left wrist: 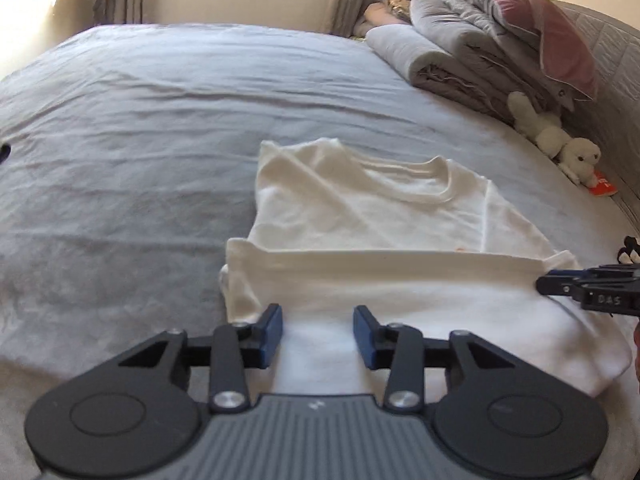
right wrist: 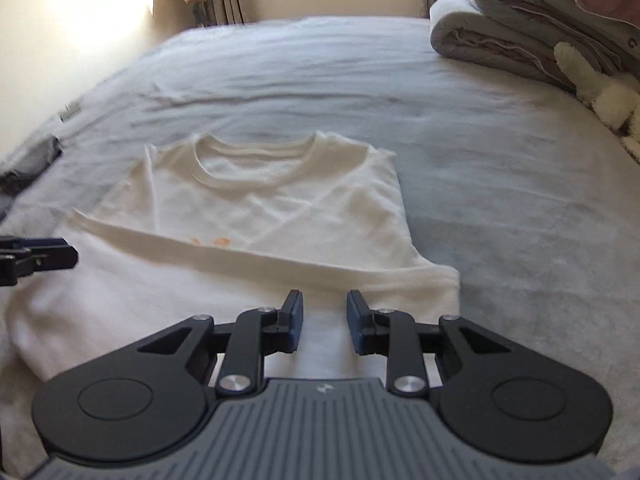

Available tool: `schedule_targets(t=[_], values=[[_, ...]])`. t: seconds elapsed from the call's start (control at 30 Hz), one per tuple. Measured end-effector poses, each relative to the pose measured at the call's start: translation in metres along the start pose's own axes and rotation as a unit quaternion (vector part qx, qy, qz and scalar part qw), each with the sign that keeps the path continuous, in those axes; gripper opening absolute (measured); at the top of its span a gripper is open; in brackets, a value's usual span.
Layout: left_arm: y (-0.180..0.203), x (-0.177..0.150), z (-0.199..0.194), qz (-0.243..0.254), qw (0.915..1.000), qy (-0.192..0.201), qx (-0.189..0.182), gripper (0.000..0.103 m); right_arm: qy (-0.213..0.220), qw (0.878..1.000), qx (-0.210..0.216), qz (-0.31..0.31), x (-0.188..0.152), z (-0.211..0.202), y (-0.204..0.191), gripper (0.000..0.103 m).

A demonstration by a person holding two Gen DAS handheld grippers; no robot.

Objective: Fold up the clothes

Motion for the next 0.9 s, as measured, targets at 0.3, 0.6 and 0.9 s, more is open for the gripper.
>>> schedule_targets(t=[0.3,0.6,0.9], values=[[-0.027,0.001,-0.008,-0.074,0.9964,-0.008,-0.041,0.033,-0.013,0.998,-0.042,0.034,0.002,-0.01,0.029,0.029],[-0.035,0.022,-0.01,-0.09,0.9945,0.015,-0.052,0.045,0.004,0.997,-0.025,0.071,0.007,-0.016,0.036,0.041],[-0.044,0.031,0.001,-0.117,0.9915,0.005,-0.056,0.039,-0.006,0.997,-0.023,0.076,0.012,-0.001,0.043,0.044]])
Point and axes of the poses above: each gripper's, at about its wrist camera, not at the fingertips, and z roughly the way its jaws point, y to its right, x to its top, the point moved 1 cm from there along z, roughly the way its jaws point, and after that the axes turned 1 degree about -y, right-handed, at the moved point
